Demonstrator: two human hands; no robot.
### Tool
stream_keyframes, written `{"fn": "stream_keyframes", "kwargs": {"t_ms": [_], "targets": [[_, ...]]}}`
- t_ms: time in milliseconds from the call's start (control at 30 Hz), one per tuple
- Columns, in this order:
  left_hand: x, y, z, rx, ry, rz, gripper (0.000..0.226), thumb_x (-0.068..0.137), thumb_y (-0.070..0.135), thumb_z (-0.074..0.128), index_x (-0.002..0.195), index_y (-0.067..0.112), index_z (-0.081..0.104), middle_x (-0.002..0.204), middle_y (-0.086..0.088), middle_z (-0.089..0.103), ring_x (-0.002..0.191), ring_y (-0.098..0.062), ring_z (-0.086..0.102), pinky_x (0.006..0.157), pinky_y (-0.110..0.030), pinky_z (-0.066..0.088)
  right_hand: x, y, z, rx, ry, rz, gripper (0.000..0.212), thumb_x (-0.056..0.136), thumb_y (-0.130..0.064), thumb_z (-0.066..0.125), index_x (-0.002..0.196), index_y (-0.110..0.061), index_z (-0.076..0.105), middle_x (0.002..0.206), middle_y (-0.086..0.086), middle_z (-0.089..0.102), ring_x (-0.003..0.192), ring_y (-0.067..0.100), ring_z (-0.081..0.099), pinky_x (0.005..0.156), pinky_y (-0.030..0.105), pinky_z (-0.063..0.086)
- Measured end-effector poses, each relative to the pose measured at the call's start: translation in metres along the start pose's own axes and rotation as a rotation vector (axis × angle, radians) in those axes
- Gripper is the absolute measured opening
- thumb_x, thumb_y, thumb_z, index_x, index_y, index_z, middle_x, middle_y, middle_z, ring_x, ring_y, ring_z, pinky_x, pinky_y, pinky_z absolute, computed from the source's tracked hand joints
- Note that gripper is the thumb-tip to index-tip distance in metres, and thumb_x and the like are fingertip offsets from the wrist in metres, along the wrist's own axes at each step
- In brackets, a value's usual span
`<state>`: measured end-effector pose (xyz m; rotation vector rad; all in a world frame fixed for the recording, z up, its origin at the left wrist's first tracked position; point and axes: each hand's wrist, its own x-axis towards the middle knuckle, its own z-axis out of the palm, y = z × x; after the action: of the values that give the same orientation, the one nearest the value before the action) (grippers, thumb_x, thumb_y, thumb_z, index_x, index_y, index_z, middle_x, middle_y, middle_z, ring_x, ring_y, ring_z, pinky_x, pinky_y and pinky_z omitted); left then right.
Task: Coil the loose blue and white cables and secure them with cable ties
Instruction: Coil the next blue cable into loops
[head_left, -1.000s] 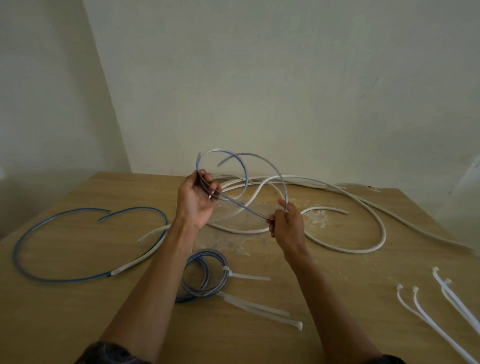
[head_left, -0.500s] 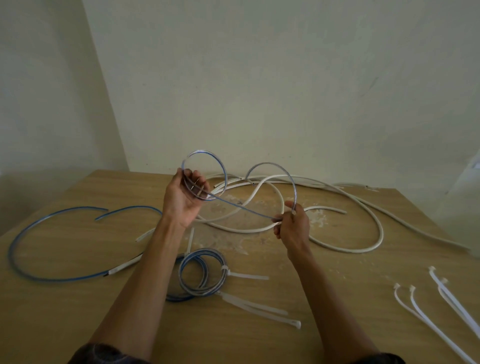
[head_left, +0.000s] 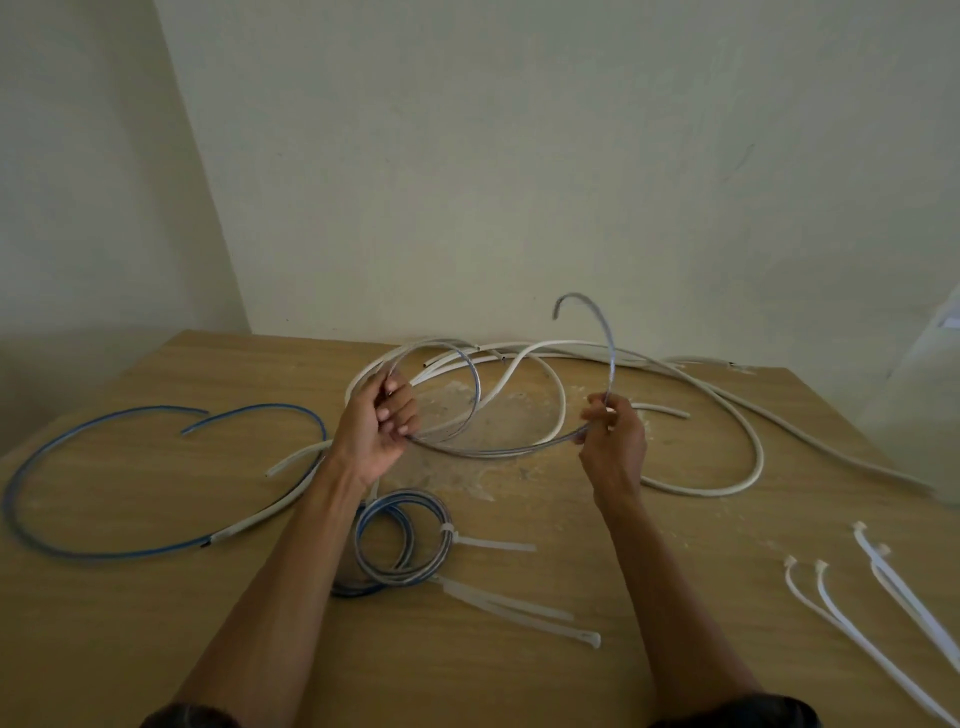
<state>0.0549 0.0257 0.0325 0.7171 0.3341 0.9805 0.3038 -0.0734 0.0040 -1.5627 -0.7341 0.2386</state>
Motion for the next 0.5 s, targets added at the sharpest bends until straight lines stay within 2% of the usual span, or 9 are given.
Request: {"fn": "stream_keyframes", "kwargs": {"t_ms": [67,133,167,233,267,333,400,500], "targets": [[0.0,-0.008,-0.005,-0.044,0.011,-0.051,0.04,0.101,0.031,0.043,0.063,0.02,0.043,0.044,0.008,0.027,0.039,-0.007,0.016,0.038,-0.022,0.022,0.004,0.002,-0.006,-0.175,0.067,-0.141,0.021,0.104,-0.017,0.052,0.109,-0.016,0.072,0.103,0.004,0.075,0.087,0.019,0.064,0.072,0.03,0.045],[-0.001,-0.014,-0.005,-0.035,0.025,-0.082,0.04,0.097,0.032,0.045,0.058,0.021,0.043,0.044,0.008,0.025,0.042,-0.009,0.008,0.036,-0.022,0.018,0.003,-0.001,-0.008,-0.207,0.095,-0.196,0.022,0.104,-0.019,0.052,0.109,-0.015,0.073,0.098,0.004,0.074,0.081,0.013,0.058,0.068,0.024,0.034],[-0.001,-0.015,-0.004,-0.012,0.038,-0.083,0.04,0.097,0.033,0.045,0.059,0.021,0.042,0.044,0.008,0.024,0.042,-0.009,0.007,0.036,-0.022,0.017,0.001,-0.005,-0.007,-0.173,0.083,-0.205,0.022,0.105,-0.02,0.051,0.108,-0.016,0.073,0.09,0.003,0.073,0.073,0.012,0.056,0.066,0.023,0.034],[-0.001,-0.016,-0.003,0.025,0.069,-0.052,0.041,0.103,0.034,0.041,0.064,0.02,0.041,0.046,0.008,0.023,0.038,-0.007,0.013,0.036,-0.022,0.017,-0.004,-0.012,-0.004,0.045,0.001,-0.194,0.023,0.107,-0.022,0.048,0.108,-0.019,0.071,0.073,0.002,0.068,0.06,0.012,0.057,0.063,0.025,0.041],[-0.001,-0.016,-0.002,0.04,0.082,-0.024,0.043,0.106,0.034,0.037,0.066,0.019,0.04,0.047,0.008,0.023,0.037,-0.006,0.017,0.037,-0.022,0.018,-0.006,-0.017,-0.004,0.186,-0.054,-0.156,0.025,0.108,-0.024,0.044,0.11,-0.017,0.069,0.073,0.004,0.069,0.061,0.015,0.062,0.061,0.025,0.045],[0.001,-0.016,-0.004,0.083,0.105,0.028,0.044,0.109,0.035,0.032,0.069,0.019,0.04,0.049,0.008,0.024,0.038,-0.006,0.02,0.039,-0.022,0.02,-0.007,-0.031,-0.006,0.465,-0.176,0.006,0.034,0.11,-0.029,0.037,0.112,-0.014,0.067,0.088,0.011,0.075,0.078,0.024,0.072,0.066,0.024,0.05],[0.002,-0.017,-0.006,0.137,0.115,0.07,0.045,0.11,0.037,0.031,0.071,0.018,0.042,0.051,0.007,0.026,0.042,-0.007,0.02,0.043,-0.024,0.021,-0.007,-0.046,-0.012,0.729,-0.314,0.177,0.042,0.108,-0.035,0.033,0.114,-0.012,0.068,0.101,0.014,0.074,0.093,0.027,0.072,0.075,0.029,0.052],[0.004,-0.02,-0.002,0.21,0.11,0.12,0.044,0.109,0.039,0.031,0.073,0.017,0.044,0.054,0.006,0.027,0.047,-0.009,0.021,0.047,-0.024,0.025,-0.01,-0.054,-0.014,0.851,-0.421,0.168,0.029,0.106,-0.026,0.048,0.12,-0.009,0.068,0.105,0.014,0.072,0.09,0.024,0.072,0.077,0.031,0.054]]}}
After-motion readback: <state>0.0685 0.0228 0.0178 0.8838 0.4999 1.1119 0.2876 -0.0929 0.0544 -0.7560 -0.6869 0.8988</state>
